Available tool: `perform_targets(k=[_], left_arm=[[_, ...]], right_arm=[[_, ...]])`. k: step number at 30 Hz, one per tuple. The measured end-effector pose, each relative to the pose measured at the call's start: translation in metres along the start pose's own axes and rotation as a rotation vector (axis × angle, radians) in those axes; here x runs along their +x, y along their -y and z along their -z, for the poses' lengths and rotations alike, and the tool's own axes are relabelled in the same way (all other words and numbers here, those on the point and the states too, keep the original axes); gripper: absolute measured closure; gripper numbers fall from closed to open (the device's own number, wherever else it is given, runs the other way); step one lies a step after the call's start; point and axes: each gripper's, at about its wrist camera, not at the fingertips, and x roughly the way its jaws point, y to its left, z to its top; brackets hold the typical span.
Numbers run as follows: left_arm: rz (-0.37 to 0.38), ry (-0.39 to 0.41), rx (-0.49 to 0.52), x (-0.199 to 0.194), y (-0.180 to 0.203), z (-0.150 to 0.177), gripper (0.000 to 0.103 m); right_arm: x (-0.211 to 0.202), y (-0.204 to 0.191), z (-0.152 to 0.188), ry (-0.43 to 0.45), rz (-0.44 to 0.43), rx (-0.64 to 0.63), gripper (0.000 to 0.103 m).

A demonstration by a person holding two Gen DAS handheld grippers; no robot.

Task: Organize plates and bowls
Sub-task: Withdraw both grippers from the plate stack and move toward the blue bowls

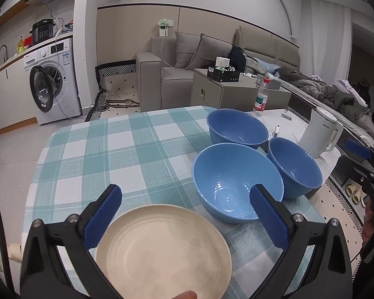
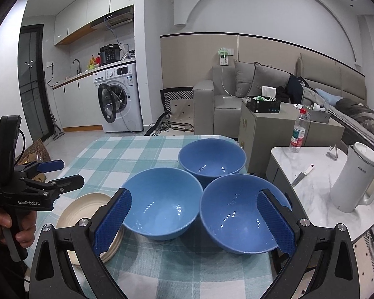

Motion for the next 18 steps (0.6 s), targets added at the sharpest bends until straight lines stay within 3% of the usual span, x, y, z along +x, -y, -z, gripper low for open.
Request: perform_targets(k=[18], left_arm=[[0.02,0.01,0.034,0.029,0.006,-0.048,0.0]], right_arm=[[0.023,0.051,-0.039,-0.036,0.044,0.07,0.001]])
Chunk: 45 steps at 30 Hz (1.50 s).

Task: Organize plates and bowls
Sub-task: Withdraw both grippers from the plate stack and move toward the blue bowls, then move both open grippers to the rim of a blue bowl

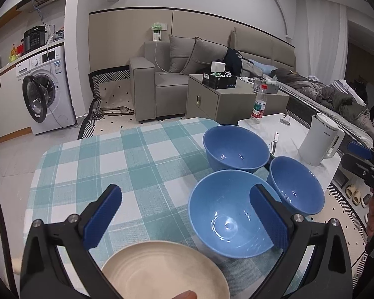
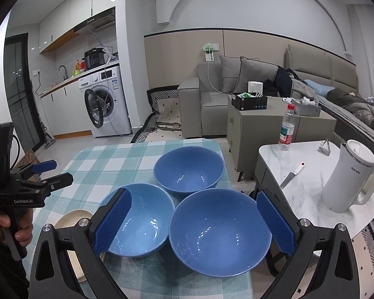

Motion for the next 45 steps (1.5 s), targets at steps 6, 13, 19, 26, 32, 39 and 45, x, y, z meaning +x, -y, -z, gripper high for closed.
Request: perform_targets(k=[6,13,19,26,32,39,45], left_arm=[[0.019,-0.017,0.002,0.017,0.0,-0.012,0.0],[0.028,-0.034,0.002,0.037,-0.001,-0.025,0.0],[0.033,-0.046,-0.013,0.05,-0.006,-0.034,0.0],[0.034,-0.059,-0.035,0.064,-0.013,-0.044,0.0],[0.018,-0.083,-0.029,0.078,-0.014,-0.048,0.0],[0.027,-0.114,-0.038,0.098,-0.013,-0.052,0.0],[0.039,-0.138,-0.037,0.114,-0.007,-0.054,0.0]], right_arm=[[0.008,0.008,-0.013,-0.007,0.023,0.004,0.001],[0.022,0.01,-0.029,-0.017,0.032,-0.002,0.001],[0.035,0.01,-0.039,-0.029,0.033,-0.005,0.001],[0.051,0.01,-0.048,-0.047,0.033,-0.006,0.001],[0.072,0.017,-0.054,-0.069,0.045,-0.002,0.001],[0.101,0.028,-0.053,-0.114,0.049,0.022,0.001],[0.122,0.036,-0.05,-0.145,0.048,0.029,0.001]])
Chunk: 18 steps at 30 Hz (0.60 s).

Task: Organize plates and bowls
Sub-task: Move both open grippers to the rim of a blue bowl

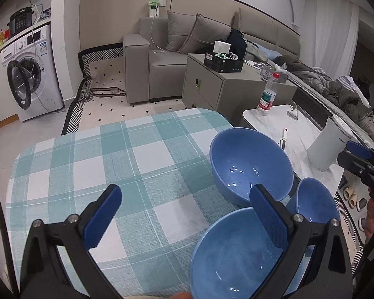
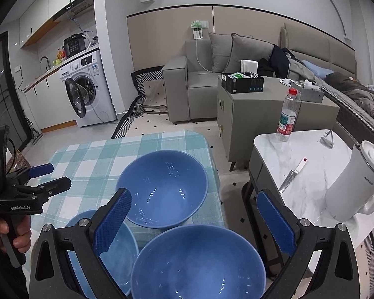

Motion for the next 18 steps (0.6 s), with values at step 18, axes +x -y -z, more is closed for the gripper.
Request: perform_targets(k=[18], left_arm=[[0.04,-0.051,0.056,0.041,0.016,-0.014,0.003]], right_arm=[[0.051,0.013,-0.003,-0.08,-0.006,0.018,0.001]])
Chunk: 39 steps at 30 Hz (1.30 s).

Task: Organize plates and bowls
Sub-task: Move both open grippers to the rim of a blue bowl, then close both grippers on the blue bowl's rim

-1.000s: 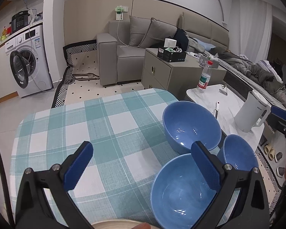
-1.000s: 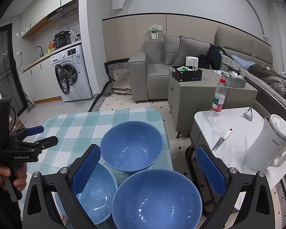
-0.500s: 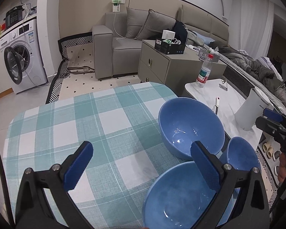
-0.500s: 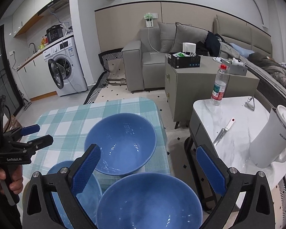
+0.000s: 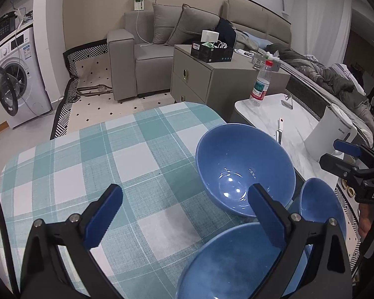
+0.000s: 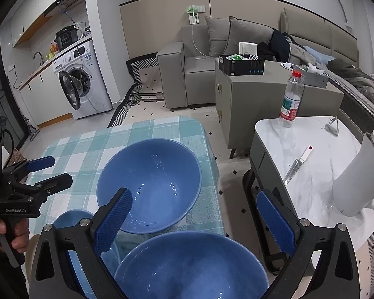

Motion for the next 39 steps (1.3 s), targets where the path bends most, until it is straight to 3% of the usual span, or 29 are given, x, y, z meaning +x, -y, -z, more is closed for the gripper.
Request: perform_targets(k=[8,15,17,25,33,39], left_arm=[[0.015,-0.029,0.011,0.017,0.0,-0.004,0.011],[0.023,-0.074,0.03,0.037,0.005,-0.006,0.022],[0.025,-0.08,0.033,0.041,0.006,-0.006,0.023],[0.035,-0.147,0.037,0.061,0.008,-0.004,0.047],[0.045,-0.189,0.059,0.069,0.013,-0.004,0.054],[0.049,-0.208,0.078,0.074,0.018,-0.005,0.072]], right_arm=[[0.02,-0.002,-0.003,-0.03,-0.002,0.001,0.002],[0.043,0.0,-0.004,-0.082,-0.004,0.0,0.02],[0.05,0.002,-0.002,-0.095,-0.005,0.005,0.021],[0.077,0.009,0.001,-0.164,-0.03,0.027,0.035],[0.096,0.012,0.004,-0.196,-0.043,0.036,0.051],[0.1,0.008,0.006,-0.207,-0.054,0.018,0.065]])
